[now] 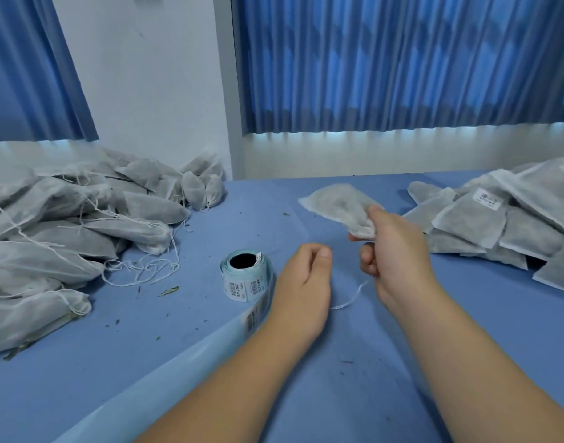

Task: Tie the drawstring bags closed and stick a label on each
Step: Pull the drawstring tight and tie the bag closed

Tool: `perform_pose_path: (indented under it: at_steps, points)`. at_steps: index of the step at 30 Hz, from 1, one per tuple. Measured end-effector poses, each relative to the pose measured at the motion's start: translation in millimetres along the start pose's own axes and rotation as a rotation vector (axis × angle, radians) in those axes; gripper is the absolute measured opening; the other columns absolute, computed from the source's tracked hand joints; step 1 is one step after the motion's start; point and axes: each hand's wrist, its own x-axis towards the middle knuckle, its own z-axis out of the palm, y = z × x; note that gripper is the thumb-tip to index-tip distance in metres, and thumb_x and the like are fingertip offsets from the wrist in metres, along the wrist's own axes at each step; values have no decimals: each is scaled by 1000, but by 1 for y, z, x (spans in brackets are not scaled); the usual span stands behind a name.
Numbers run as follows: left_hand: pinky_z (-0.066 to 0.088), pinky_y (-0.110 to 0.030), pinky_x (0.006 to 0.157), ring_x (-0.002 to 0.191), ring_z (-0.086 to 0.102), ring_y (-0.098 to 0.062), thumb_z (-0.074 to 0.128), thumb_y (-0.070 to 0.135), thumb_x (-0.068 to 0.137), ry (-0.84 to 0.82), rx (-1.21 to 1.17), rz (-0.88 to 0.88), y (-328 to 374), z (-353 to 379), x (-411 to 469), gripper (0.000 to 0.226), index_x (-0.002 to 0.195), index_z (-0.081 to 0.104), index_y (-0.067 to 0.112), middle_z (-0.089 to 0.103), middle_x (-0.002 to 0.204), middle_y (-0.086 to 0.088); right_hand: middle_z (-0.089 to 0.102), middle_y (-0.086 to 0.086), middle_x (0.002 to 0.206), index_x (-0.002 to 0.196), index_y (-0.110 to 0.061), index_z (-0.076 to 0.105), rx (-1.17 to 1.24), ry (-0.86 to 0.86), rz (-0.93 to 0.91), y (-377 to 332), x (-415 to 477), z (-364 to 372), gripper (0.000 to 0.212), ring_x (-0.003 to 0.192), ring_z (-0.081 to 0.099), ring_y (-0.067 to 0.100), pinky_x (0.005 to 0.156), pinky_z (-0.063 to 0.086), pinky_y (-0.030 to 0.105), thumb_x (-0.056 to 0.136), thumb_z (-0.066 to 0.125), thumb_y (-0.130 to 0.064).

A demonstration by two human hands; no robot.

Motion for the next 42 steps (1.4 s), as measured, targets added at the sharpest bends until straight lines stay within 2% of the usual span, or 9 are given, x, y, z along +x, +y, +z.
perform_pose_path:
  at_steps: [3,5,9,12,18,24,28,35,42]
  points:
    - [40,-8,78,94,59,-6,51,24,98,-11,118,-41,-8,-5,8,9,98,54,32,61,105,10,61,4,53,83,-11,59,-64,-109,99,3,5,-7,20,34,32,13,34,21,17,94,51,-25]
    - [37,-5,74,89,54,3,54,18,95,-6,188,-11,-14,-9,12,16,105,52,31,57,110,8,60,4,50,84,-10,59,-115,-170,162,7,7,-14,24,32,35,13,33,19,17,97,49,-27]
    - [41,-15,80,87,52,5,54,7,90,53,193,8,-19,-17,15,32,105,50,35,52,108,10,62,7,54,84,-7,55,-146,-265,244,15,10,-25,28,30,35,13,35,17,16,100,48,-28]
    - [40,-21,95,105,50,-3,53,13,90,64,331,249,-14,-16,13,29,118,56,22,50,116,10,62,6,55,84,-7,54,-171,-311,248,14,10,-23,28,31,35,13,35,17,17,101,46,-28]
    - [28,-35,112,129,46,-20,28,42,95,-204,581,591,1,-2,6,60,139,50,8,55,139,-6,43,6,53,70,-11,53,-261,-567,222,9,-3,-19,25,39,34,11,42,19,23,94,46,-16]
    - [39,-34,89,101,54,-16,18,60,96,-250,554,615,3,-16,6,71,130,57,10,65,110,-3,46,-4,47,62,-15,56,-443,-908,165,-18,-15,-38,26,39,26,9,40,19,21,89,53,-14]
    - [42,-36,78,87,54,-15,11,75,84,-465,649,431,6,-20,1,80,132,49,22,62,90,6,38,-7,53,72,-17,63,-784,-874,57,-26,-16,-49,16,46,28,10,43,24,19,72,69,-31]
    - [45,-32,69,73,51,-8,43,54,86,-383,696,441,9,-25,-9,29,91,58,30,55,71,13,40,-6,51,70,-20,72,-850,-850,15,-31,-6,-69,15,44,31,10,42,26,17,83,70,-14]
    - [40,-19,57,56,49,-4,55,31,82,-309,342,361,24,-24,-18,14,74,64,25,55,57,18,33,-3,52,69,-19,70,-438,-818,-92,-30,-6,-64,3,46,24,12,43,24,18,72,71,-21]
